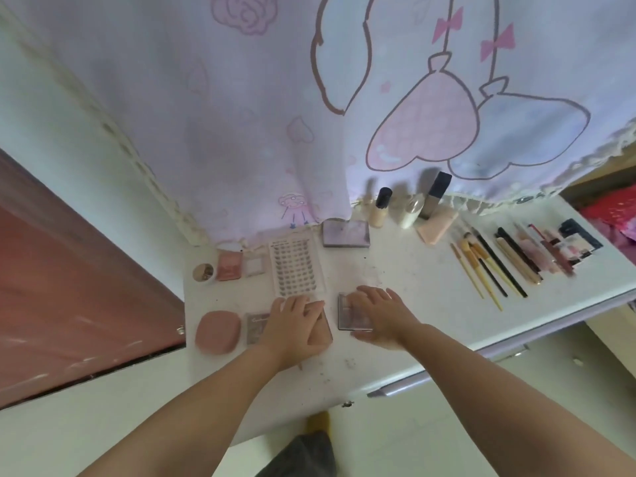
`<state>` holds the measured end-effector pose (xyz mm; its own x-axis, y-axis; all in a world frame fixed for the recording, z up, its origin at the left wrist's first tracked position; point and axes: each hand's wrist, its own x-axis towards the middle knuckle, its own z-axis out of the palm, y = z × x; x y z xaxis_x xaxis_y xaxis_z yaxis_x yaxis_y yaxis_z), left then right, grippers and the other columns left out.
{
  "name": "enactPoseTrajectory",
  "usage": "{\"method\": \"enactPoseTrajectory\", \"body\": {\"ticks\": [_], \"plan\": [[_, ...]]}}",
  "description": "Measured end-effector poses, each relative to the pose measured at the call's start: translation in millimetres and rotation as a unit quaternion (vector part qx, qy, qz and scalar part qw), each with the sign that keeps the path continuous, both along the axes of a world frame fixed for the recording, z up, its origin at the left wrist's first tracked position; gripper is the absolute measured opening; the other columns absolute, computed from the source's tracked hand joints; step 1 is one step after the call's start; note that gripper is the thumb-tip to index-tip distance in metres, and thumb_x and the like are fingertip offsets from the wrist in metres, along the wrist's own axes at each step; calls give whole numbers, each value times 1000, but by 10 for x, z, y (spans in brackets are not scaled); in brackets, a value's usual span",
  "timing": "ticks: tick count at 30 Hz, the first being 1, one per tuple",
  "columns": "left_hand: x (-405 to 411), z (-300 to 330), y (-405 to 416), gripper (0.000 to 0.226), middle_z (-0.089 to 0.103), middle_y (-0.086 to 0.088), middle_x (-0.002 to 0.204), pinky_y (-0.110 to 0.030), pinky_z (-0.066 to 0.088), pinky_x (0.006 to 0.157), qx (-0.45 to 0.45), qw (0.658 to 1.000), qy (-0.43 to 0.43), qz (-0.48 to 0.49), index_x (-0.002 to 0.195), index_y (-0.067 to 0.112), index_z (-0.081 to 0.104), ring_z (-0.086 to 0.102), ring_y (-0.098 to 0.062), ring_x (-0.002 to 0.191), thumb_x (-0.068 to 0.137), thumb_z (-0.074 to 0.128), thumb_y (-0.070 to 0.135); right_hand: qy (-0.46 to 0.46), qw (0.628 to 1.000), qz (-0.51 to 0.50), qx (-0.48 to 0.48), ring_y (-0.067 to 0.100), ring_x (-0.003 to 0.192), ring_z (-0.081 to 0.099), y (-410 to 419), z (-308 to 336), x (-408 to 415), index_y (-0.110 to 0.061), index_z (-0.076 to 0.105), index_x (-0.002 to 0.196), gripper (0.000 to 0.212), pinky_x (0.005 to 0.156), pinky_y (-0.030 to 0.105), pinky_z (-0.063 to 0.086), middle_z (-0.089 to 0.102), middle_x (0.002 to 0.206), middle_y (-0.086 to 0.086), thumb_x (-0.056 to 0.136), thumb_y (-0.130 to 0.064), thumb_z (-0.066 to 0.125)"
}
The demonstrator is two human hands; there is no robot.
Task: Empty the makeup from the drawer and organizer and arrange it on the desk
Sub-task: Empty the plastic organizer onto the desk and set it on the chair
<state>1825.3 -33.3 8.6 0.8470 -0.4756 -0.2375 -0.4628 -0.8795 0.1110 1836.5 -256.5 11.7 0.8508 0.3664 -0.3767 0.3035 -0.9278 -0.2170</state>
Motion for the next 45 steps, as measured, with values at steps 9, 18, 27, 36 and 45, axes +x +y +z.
{"method": "enactPoseTrajectory", "body": {"ticks": [9,18,27,36,45], "plan": [[401,802,-1048,52,56,-12,122,-49,39,97,-73,974,-134,-164,129,12,52,53,-33,115,91,41,45,-189,944,-263,-59,17,146,4,-764,703,-591,-29,17,148,54,116,48,-3,9,158,-2,99,-50,20],[-1387,1002,-3053,56,59,-11,122,-64,35,96,-89,889,-156,-422,120,20,63,50,-29,118,84,30,48,-173,796,-567,-124,25,146,13,-1874,845,-3449,-26,27,147,69,113,61,2,20,157,7,89,-58,11],[-4464,659,-3937,71,5,-6,156,-57,-10,111,-25,763,-55,-644,149,27,9,-3,-21,145,87,-1,60,-73,600,-783,-146,20,146,-12,-1412,490,-6703,-30,6,151,104,113,57,-12,-7,160,0,63,-69,-35],[-7039,303,-3953,61,3,-6,157,-59,-10,111,49,581,-19,-812,149,25,9,-3,-21,144,96,15,55,40,305,-947,-92,20,146,-15,-360,92,-8675,-30,0,151,60,112,58,-13,-11,159,0,96,-55,11],[-9304,158,-4567,61,3,-6,157,-59,-9,112,74,447,-30,-891,150,23,8,-2,-21,145,97,15,54,57,143,-986,-67,20,147,-8,-563,-13,-10488,-29,3,151,61,113,58,-8,-5,160,1,96,-55,7]]}}
